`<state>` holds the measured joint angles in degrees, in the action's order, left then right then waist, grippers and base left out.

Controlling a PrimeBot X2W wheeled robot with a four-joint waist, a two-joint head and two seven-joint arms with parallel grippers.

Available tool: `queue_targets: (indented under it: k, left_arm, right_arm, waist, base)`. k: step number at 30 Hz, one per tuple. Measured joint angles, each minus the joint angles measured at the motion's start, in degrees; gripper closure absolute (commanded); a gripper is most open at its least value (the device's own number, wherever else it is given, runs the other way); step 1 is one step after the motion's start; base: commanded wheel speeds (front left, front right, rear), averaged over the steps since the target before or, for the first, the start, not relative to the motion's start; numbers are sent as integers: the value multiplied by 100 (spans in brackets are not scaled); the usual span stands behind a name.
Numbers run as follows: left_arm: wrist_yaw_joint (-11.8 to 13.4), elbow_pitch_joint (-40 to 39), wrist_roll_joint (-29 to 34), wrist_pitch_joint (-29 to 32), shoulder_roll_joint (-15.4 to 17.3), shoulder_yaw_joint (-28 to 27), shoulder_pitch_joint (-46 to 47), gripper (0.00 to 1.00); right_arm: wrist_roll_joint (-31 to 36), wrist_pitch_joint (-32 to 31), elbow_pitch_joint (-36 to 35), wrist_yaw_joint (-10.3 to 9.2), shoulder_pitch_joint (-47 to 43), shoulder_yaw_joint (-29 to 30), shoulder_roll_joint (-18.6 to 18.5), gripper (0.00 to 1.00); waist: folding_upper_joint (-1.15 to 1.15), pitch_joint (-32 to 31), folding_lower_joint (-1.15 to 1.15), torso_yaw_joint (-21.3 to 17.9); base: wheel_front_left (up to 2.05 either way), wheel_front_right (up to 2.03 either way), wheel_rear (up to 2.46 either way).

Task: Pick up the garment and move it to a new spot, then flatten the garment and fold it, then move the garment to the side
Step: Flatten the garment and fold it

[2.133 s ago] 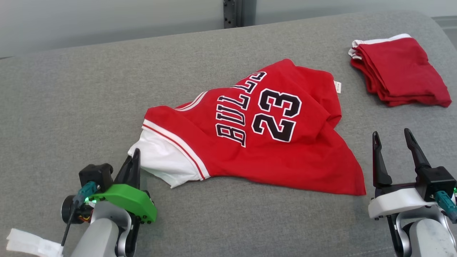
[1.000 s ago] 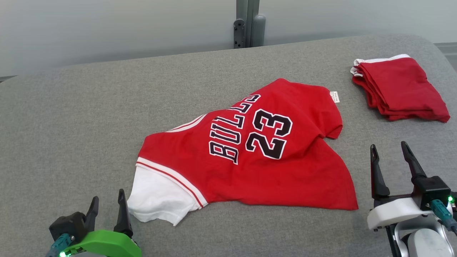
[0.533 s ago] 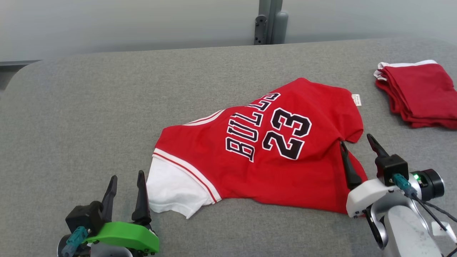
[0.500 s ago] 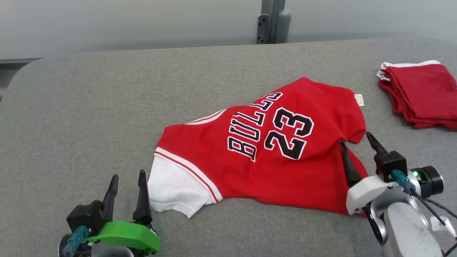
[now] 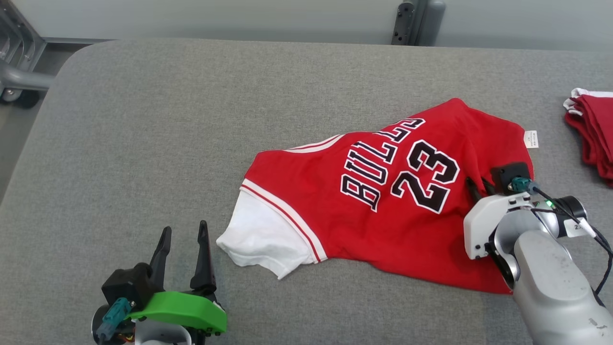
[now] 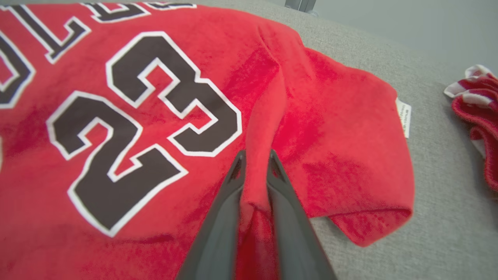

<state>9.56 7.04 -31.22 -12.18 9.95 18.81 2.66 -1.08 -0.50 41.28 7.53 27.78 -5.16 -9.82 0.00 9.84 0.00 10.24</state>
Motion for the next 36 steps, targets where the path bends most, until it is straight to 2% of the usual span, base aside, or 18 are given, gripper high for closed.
queue_targets:
  k: [8,19,20,21,22,23,30,36]
  left_arm:
    - [-52,82,1,-57,-57,47,137,0]
    - [-142,254,4,-151,-183,135,342,0]
    - [-146,274,7,-153,-189,137,353,0]
    - [-151,288,12,-165,-198,138,366,0]
    - [-156,291,22,-178,-203,141,383,0]
    - [-168,293,31,-186,-209,143,397,0]
    - [-304,338,162,-235,-215,201,497,0]
    - [-390,391,200,-252,-181,210,509,0]
  right_arm:
    - [-138,-98,304,1,748,-321,-266,100]
    - [-41,52,1216,1,1666,-208,-478,100]
    - [-4,115,1293,1,1713,-172,-479,97]
    - [35,204,1366,1,1752,-123,-474,64]
    - [60,277,1430,1,1776,-90,-460,16]
    - [94,367,1482,1,1791,-65,-439,0]
    - [129,1132,1594,0,1809,97,-288,0]
    - [24,1519,976,1,1391,279,-151,0]
  waist:
    - [0,178,0,200]
    - [0,408,0,590]
    - [0,422,0,617]
    - [0,436,0,642]
    - [0,444,0,657]
    - [0,446,0,659]
    - [0,364,0,477]
    - [0,217,0,200]
  base:
    - [0,0,0]
    - [0,0,0]
    - [0,0,0]
    - [0,0,0]
    - [0,0,0]
    - [0,0,0]
    - [0,0,0]
    - [0,0,0]
